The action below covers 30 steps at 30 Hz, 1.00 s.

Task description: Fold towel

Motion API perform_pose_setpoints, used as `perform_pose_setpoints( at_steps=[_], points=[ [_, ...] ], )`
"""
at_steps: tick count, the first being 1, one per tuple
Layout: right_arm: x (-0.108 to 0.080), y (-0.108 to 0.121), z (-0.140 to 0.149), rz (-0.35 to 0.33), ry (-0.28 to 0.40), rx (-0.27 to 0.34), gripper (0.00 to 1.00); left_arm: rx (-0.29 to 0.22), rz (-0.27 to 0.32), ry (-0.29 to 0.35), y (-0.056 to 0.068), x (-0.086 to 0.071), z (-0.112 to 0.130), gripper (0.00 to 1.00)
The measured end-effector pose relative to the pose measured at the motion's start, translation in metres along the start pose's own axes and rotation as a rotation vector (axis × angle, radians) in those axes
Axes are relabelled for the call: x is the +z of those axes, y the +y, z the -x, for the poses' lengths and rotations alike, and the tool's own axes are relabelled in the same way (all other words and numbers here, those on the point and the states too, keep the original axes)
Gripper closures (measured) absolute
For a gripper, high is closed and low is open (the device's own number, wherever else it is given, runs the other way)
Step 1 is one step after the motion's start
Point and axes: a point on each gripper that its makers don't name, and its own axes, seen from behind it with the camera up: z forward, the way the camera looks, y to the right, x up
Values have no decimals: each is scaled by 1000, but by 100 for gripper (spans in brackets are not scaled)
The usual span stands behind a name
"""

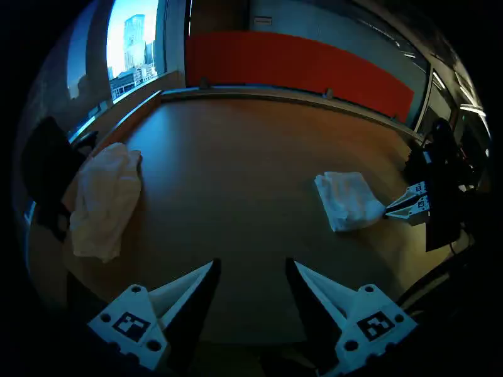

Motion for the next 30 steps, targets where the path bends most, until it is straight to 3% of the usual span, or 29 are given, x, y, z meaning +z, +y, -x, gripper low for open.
perform_pose_setpoints(
  at_steps=[14, 21, 30],
  points=[
    [-35, 20, -105, 14, 124, -102, 96, -12, 30, 59, 7, 4, -22, 25],
    [-62, 35, -159, 32, 186, -160, 97, 1, 46, 89, 11, 4, -35, 25],
    [-97, 66, -187, 80, 217, -186, 97, 7, 69, 115, 18, 2, -46, 25]
  ],
)
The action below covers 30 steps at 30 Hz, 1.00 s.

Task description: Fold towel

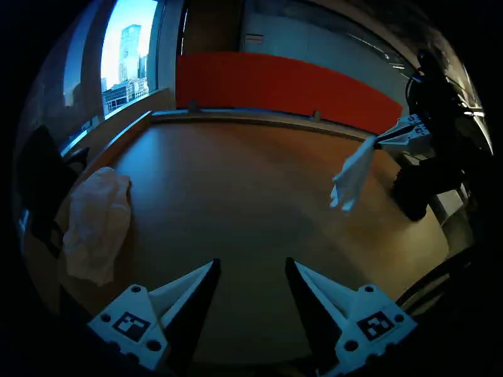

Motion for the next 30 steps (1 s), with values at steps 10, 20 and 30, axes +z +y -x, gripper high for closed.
perform_pose_setpoints(
  at_steps=[10, 20, 30],
  points=[
    [-36, 53, 15, 88, -18, 13, 97, 20, 20, 10, 7, 3, -8, 25],
    [-68, 107, 45, 164, -51, 61, 97, 33, 26, 3, 11, 8, -14, 25],
    [-96, 163, 75, 239, -78, 110, 97, 55, 50, -12, 29, 17, -18, 25]
  ],
)
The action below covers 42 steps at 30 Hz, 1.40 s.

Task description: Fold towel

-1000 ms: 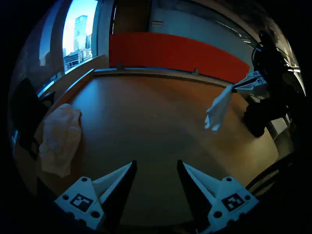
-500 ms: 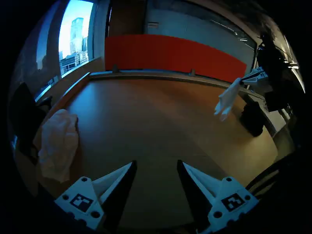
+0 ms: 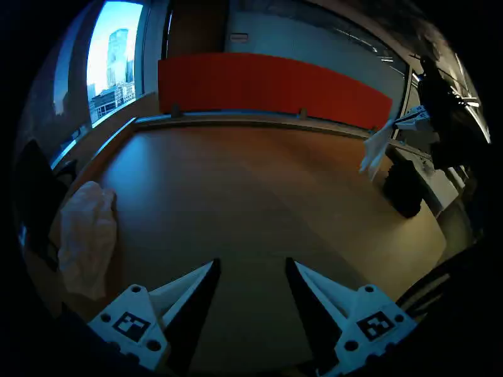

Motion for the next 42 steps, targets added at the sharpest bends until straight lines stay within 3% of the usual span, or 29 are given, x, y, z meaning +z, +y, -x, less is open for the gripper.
perform_pose_setpoints(
  at_steps=[17, 24, 32, 42],
  points=[
    [-18, 101, 36, 97, -68, 19, 97, 39, 15, -30, 26, 17, -7, 25],
    [-27, 133, 47, 128, -77, 59, 97, 55, 22, -40, 34, 24, -9, 25],
    [-38, 150, 60, 146, -87, 73, 97, 66, 32, -46, 43, 30, -12, 25],
    [-55, 153, 83, 159, -107, 90, 97, 99, 49, -45, 55, 34, -19, 25]
  ],
)
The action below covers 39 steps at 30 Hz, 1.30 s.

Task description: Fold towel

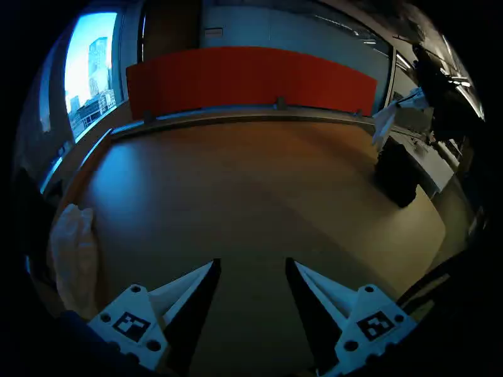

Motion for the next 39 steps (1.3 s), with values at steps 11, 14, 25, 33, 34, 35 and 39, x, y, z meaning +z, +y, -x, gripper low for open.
perform_pose_setpoints(
  at_steps=[11, 14, 25, 33, 34, 35, 39],
  points=[
    [-31, 8, 59, 28, -47, 49, 96, 16, 13, 4, 6, -2, -1, 25],
    [-39, 6, 83, 33, -71, 69, 97, 21, 17, 3, 8, -3, -1, 25],
    [-48, -14, 170, 48, -176, 135, 97, 35, 23, -8, 11, -6, 6, 25],
    [-47, -24, 207, 44, -220, 194, 97, 48, 20, -9, 12, -9, 4, 25],
    [-48, -25, 211, 43, -225, 199, 97, 49, 20, -8, 12, -9, 3, 25],
    [-48, -26, 214, 42, -230, 204, 97, 50, 19, -7, 11, -10, 2, 25],
    [-49, -29, 224, 37, -246, 217, 97, 51, 18, -7, 12, -10, 1, 25]
  ],
)
